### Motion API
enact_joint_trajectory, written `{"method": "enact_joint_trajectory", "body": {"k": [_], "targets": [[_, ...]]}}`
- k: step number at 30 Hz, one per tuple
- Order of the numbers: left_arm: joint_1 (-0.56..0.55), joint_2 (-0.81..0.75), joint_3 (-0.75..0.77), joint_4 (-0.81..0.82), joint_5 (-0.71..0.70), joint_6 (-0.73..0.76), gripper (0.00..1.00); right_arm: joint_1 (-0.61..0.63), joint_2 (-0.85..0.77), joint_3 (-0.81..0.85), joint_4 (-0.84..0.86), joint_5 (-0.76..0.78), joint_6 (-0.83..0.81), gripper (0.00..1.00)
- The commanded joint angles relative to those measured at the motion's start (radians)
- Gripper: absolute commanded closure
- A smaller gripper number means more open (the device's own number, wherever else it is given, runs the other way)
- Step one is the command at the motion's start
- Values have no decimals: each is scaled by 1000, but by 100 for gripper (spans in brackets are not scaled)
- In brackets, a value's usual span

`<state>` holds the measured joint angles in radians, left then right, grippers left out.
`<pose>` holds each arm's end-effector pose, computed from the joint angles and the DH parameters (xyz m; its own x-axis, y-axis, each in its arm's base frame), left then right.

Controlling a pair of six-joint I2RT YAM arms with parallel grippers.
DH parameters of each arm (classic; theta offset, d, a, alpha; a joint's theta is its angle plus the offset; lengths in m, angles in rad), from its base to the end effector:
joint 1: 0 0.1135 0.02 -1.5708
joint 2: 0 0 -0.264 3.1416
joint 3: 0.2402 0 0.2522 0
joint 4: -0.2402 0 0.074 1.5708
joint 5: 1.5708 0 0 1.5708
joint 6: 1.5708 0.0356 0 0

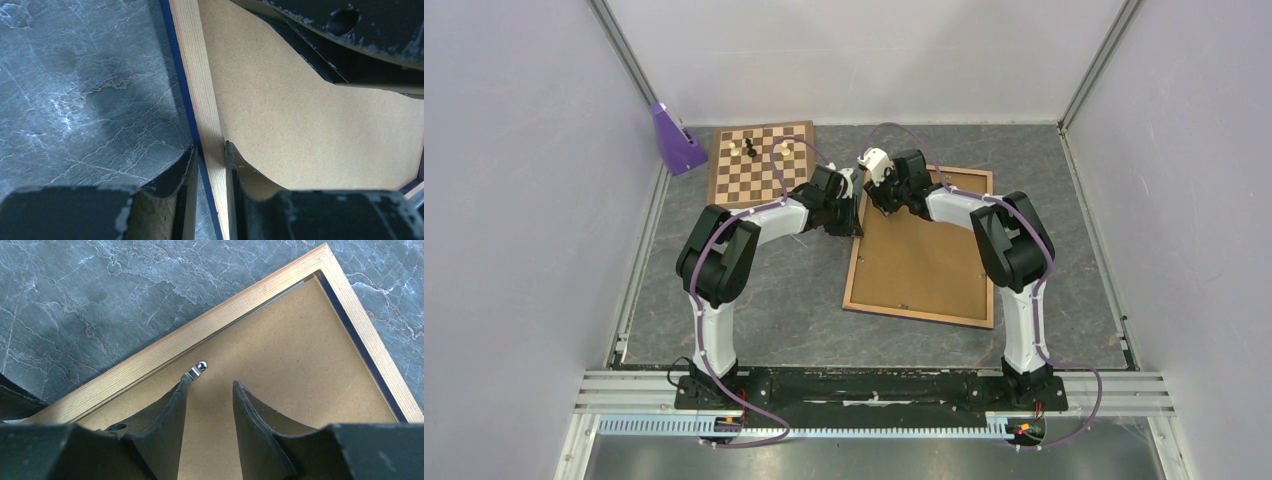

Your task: Put the photo into the frame

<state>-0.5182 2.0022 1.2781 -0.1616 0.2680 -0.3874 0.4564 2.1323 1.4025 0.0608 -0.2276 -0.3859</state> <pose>0.3621 -0.2173 0.1521 -0.8583 0.0700 -0.5084 0.3229 0.8437 -0.4289 0.4169 0.2136 0.1510 -0.2944 -0.5530 -0.7794 -0.7545 0.6350 -0.1656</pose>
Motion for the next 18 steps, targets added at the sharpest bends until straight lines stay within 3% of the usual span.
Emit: {"method": "enact_joint_trajectory", "body": {"k": [1,18], "targets": [[-1,19,13,-3,34,53,98,9,8,20,-31,37,-7,58],[0,25,12,-4,40,53,98,10,67,95,-50,59,-5,58]]}}
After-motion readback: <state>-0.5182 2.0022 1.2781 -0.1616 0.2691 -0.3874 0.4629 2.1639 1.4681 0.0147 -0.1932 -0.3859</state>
